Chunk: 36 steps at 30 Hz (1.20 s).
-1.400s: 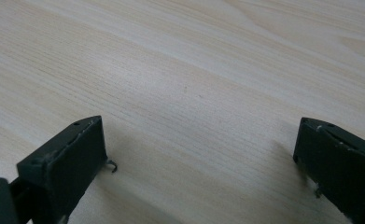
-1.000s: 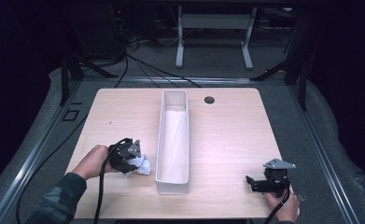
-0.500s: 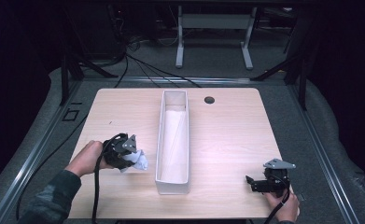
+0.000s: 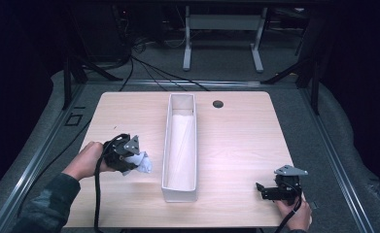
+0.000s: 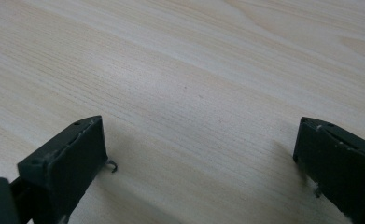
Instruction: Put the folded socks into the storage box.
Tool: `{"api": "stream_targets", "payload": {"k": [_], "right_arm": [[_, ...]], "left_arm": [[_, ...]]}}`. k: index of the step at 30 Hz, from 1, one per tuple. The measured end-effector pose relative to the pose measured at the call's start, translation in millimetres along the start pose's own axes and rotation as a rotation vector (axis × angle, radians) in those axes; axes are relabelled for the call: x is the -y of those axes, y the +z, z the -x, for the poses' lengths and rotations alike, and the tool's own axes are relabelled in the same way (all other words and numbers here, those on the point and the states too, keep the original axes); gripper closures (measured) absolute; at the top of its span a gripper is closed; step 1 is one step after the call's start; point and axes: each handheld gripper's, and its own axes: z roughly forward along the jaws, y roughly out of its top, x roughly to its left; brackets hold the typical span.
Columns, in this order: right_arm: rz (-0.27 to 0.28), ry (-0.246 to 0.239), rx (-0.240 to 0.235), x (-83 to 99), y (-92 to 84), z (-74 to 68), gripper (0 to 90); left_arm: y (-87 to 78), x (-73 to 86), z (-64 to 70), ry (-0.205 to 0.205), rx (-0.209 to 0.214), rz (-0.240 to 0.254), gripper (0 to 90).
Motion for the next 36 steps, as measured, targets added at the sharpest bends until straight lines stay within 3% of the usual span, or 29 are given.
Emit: {"api": "stream_targets", "payload": {"k": [17,36], "right_arm": [[0.000,0.001,0.000,0.0,-0.1,0.1,2.2],[0.001,0.001,0.001,0.1,-0.1,0.1,2.3]], "left_arm": [[-24.4,-7.8,-8.2,0.015,-0.030,-0.002,62.8],[-49.9,-30.9,-15.8,0.064,-0.061,-0.015,62.7]]}}
